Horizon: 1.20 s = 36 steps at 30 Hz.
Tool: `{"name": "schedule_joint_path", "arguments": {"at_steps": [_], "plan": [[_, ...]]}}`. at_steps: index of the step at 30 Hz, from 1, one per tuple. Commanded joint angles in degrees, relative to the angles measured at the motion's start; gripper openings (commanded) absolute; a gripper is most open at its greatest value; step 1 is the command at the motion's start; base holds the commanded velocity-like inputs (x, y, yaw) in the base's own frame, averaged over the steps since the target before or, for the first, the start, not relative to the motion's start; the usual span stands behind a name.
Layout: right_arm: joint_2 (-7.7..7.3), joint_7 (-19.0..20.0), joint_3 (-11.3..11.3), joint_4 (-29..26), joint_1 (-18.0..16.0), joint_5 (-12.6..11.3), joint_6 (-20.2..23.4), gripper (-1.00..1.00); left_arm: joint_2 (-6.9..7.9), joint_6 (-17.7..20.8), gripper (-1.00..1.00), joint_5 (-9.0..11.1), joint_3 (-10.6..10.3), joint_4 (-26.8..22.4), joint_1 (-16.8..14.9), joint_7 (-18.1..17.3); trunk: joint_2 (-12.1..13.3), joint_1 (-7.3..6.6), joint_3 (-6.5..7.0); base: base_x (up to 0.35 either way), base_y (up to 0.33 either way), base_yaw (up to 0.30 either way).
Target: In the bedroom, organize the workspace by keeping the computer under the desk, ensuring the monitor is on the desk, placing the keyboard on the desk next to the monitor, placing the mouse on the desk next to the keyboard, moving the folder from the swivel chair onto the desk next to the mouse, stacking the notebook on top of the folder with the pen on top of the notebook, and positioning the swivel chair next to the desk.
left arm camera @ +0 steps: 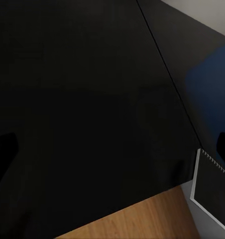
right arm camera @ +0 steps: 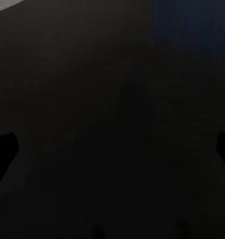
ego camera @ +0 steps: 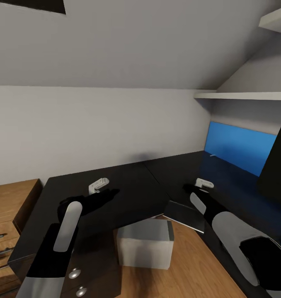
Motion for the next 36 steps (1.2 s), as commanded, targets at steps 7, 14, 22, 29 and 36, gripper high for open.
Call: {"name": "schedule_joint_path", "arguments": {"at_steps": [7,14,22,29,36], "plan": [[-0.56,-4.60,0.33,-23.52,11.09,-0.20,11.55,1.00,-0.01,0.11,1.00,0.59,0.00,-0.03,-0.04,0.61,-0.03,0.00,-0.06,0.000,0.000,0.000],[-0.50,-10.52,0.35,-35.26,16.16,-0.80,15.45,1.00,0.05,0.20,1.00,0.59,0.00,-0.02,-0.04,0.61,-0.03,0.00,-0.06,0.000,0.000,0.000],[-0.24,-10.98,0.74,-36.93,17.46,-0.71,15.56,1.00,0.07,0.19,1.00,0.59,0.08,-0.02,-0.04,0.61,-0.03,0.00,0.19,-0.017,0.000,-0.021],[-0.10,-10.97,1.03,-37.00,17.78,-0.57,15.56,1.00,0.07,0.27,1.00,0.59,0.08,-0.02,-0.04,0.62,-0.03,0.00,0.79,-0.321,0.000,-0.007],[0.03,-11.06,1.05,-37.01,17.81,-0.50,15.56,1.00,0.07,0.27,1.00,0.53,0.08,-0.02,-0.04,0.64,-0.03,0.00,1.20,-0.333,0.000,-0.080]]}}
